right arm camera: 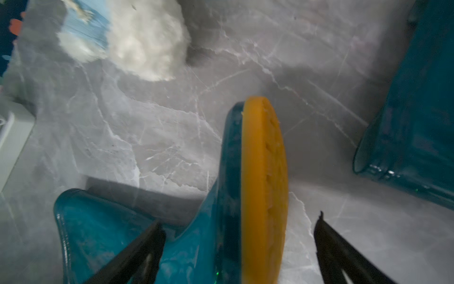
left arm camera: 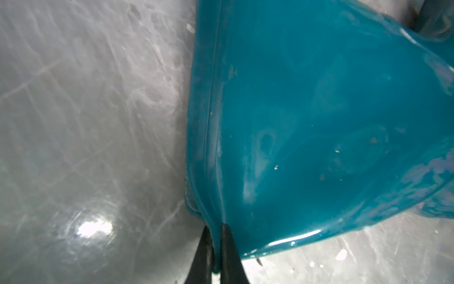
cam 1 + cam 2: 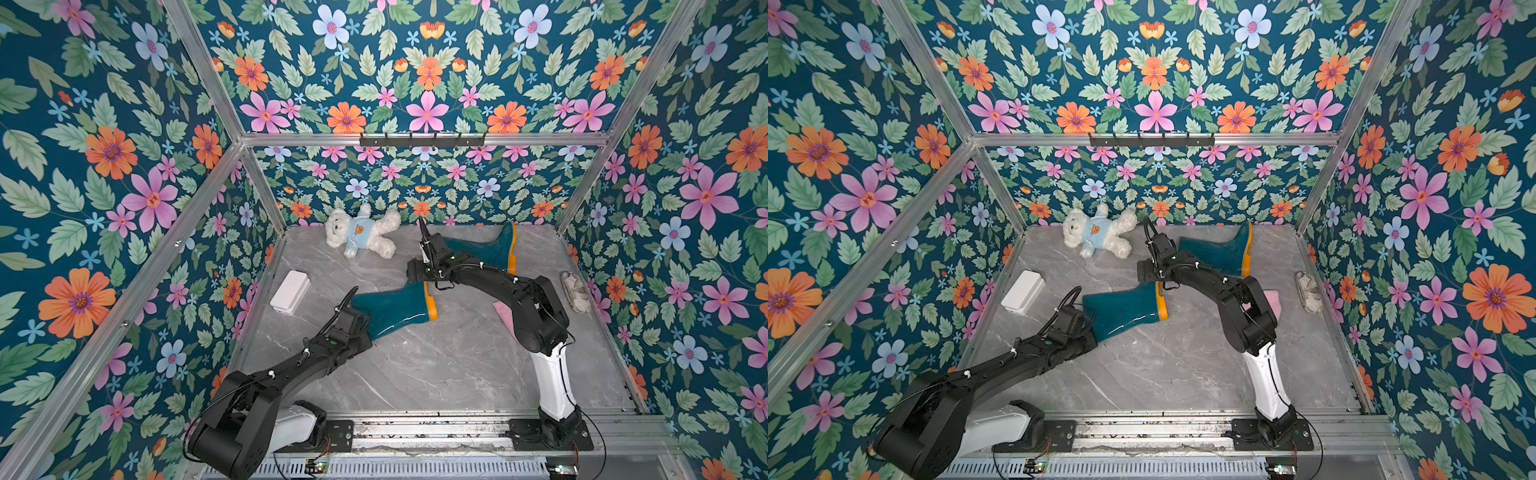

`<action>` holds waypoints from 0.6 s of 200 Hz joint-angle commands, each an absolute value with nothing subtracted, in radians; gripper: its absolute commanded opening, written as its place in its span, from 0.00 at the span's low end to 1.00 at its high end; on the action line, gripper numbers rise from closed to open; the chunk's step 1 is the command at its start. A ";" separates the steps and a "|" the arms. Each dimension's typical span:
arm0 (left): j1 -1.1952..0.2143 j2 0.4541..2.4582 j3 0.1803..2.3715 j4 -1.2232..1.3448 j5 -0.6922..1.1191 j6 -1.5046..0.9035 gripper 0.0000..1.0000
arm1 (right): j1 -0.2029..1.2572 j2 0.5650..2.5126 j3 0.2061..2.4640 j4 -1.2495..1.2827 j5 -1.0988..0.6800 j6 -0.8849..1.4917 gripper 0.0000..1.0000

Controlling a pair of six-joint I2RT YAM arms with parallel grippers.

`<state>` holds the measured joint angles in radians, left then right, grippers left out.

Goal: Wipe the rubber boots with a cloth
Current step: Move the rubber boot to the center of the board.

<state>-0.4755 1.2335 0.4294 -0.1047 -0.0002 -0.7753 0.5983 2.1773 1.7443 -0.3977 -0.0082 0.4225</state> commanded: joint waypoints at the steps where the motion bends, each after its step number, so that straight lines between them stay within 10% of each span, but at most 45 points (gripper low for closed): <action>1: -0.474 1.255 0.427 -0.174 0.004 -0.762 0.00 | 0.600 2.217 1.780 -0.509 -0.031 0.475 0.91; 59: -0.476 1.219 0.420 -0.136 0.028 -0.783 0.00 | 0.592 2.186 1.747 -0.541 -0.020 0.442 0.28; 120: -0.549 1.063 0.365 -0.170 0.064 -0.905 0.00 | 0.589 1.972 1.530 -0.626 0.032 0.452 0.28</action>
<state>-0.5209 1.1038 0.3908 -0.1066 0.0647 -0.8303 0.5896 2.0254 1.5719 -0.5636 -0.0029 0.4381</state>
